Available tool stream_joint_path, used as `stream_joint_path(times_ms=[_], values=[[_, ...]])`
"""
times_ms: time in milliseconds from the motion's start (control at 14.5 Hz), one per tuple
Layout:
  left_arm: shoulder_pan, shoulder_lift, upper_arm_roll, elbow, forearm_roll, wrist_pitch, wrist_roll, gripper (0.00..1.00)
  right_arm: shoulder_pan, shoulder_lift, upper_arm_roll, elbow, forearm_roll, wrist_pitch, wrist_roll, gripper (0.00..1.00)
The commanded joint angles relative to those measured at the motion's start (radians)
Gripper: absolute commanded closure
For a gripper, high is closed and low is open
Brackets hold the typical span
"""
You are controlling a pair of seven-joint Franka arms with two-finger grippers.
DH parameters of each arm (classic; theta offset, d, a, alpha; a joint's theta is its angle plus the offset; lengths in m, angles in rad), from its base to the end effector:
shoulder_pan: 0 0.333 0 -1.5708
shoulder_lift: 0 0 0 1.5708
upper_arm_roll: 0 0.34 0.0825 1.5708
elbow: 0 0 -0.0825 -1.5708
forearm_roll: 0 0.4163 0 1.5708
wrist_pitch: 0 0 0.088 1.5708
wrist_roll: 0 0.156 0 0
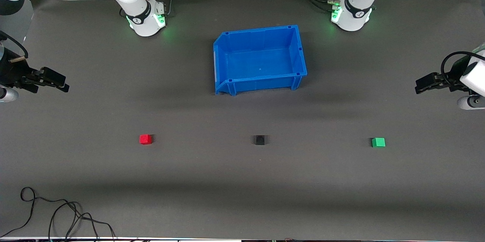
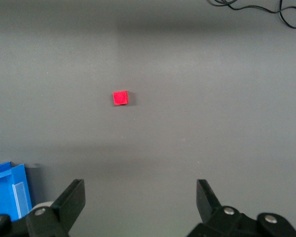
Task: Attach green and red cubes to black cube
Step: 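Lower the right gripper to the red cube while the left gripper reaches the green cube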
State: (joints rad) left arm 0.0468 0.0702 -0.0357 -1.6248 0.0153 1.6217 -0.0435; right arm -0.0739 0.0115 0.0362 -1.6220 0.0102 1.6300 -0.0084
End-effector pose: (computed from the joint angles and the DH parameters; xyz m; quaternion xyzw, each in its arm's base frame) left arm 0.6057 0.0096 0.5347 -0.9990 -0.0266 0.0365 0.0070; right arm 0.5941 -0.0210 0.5720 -0.9999 0.0150 0.0016 0.0053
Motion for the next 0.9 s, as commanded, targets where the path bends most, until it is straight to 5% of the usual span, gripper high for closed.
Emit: stream_joint_path(times_ms=[0,484,830], values=[[0.008,0.043,0.007,0.022,-0.008,-0.02,-0.03,0.0,0.003,0.022,0.001,0.031,0.024,-0.01,0.185,0.0],[0.096,0.154,0.013,-0.038,-0.009,0.091,-0.188,0.0,0.037,0.077,0.005,0.092,0.025,-0.012,0.968,0.0],[0.104,0.242,0.013,-0.122,-0.02,0.279,-0.546,0.0,0.029,0.133,-0.007,0.094,0.171,-0.012,1.258,0.0]])
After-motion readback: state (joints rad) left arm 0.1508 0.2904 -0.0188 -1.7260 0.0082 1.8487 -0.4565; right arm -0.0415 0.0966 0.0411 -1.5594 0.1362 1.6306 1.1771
